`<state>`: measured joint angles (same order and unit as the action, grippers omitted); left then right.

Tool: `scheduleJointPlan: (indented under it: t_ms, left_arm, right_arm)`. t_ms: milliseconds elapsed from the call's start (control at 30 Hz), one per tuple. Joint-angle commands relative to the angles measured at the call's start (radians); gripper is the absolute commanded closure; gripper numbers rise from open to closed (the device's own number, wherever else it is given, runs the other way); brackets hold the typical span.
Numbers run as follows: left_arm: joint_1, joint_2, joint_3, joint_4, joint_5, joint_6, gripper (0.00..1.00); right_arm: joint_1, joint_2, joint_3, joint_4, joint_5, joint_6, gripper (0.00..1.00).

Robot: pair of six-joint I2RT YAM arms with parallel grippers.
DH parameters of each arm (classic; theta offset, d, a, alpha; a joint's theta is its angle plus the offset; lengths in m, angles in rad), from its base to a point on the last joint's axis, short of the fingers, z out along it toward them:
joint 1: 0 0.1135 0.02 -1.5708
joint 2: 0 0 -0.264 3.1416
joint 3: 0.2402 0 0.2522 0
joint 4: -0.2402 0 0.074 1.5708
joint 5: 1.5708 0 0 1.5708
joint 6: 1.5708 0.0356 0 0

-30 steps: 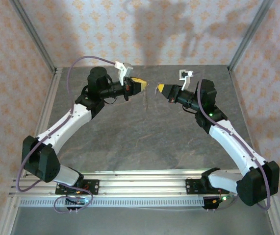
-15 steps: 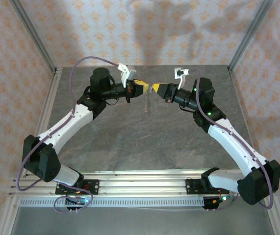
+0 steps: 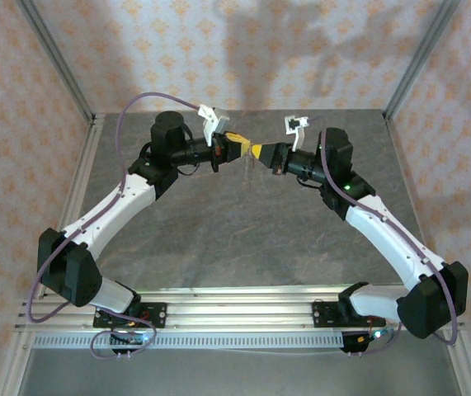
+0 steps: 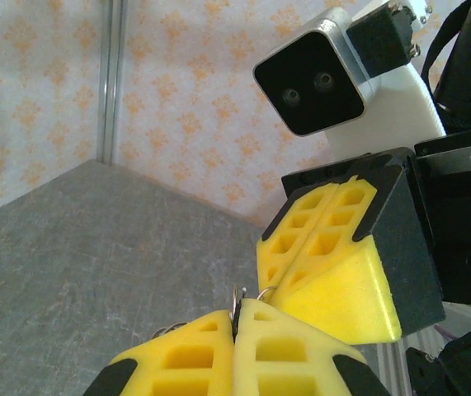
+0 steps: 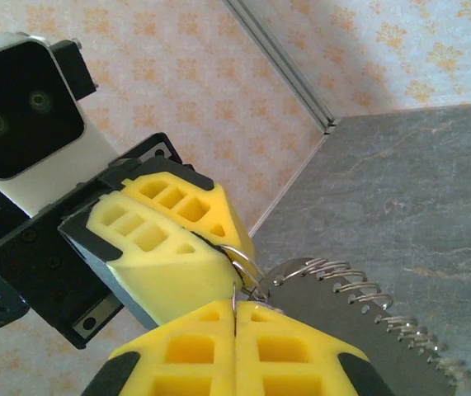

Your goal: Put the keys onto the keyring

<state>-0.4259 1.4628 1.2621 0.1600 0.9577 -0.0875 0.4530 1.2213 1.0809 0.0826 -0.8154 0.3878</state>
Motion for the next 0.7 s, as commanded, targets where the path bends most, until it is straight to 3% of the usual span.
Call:
scheduleJointPlan:
  t_ms: [0, 667]
  left_arm:
    - [-0.007, 0.004, 0.041, 0.002, 0.010, 0.028, 1.00]
    - [-0.006, 0.005, 0.046, -0.025, 0.025, 0.043, 1.00]
  right_arm:
    - [0.006, -0.034, 0.006, -0.014, 0.001, -0.033, 1.00]
    - [0.005, -0.053, 0.051, -0.038, 0.045, -0.067, 1.00]
